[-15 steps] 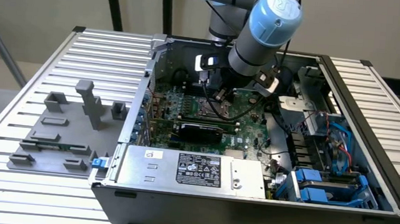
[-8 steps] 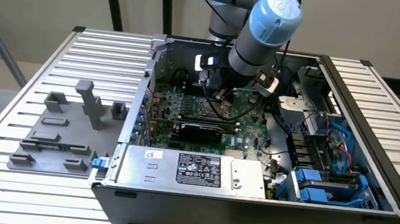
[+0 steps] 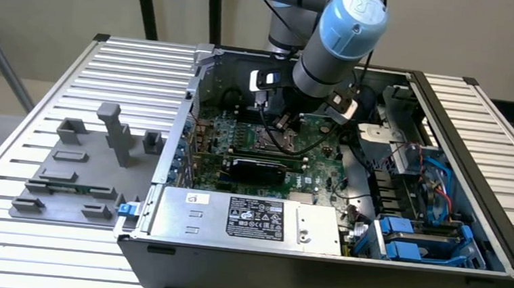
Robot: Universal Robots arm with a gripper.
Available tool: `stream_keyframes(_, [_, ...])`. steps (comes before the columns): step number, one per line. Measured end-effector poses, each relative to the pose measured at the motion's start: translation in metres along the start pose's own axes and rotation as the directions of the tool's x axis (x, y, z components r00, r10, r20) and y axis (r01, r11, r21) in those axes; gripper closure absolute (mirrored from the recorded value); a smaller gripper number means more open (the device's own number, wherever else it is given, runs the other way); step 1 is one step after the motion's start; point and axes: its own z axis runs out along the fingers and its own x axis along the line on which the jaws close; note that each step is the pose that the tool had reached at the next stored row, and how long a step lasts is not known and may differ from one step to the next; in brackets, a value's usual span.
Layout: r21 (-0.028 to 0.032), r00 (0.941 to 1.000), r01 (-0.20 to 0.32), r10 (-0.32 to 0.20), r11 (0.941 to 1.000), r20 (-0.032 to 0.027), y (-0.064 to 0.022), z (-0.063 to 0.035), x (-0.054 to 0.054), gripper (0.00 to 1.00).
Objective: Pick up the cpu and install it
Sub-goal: 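Install the first cpu locking lever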
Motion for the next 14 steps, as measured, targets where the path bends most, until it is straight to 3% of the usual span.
stream_keyframes(14, [-0.0011, 1.0, 0.001, -0.001, 1.0, -0.0027, 0.0005, 0.0026, -0.0006, 0.89])
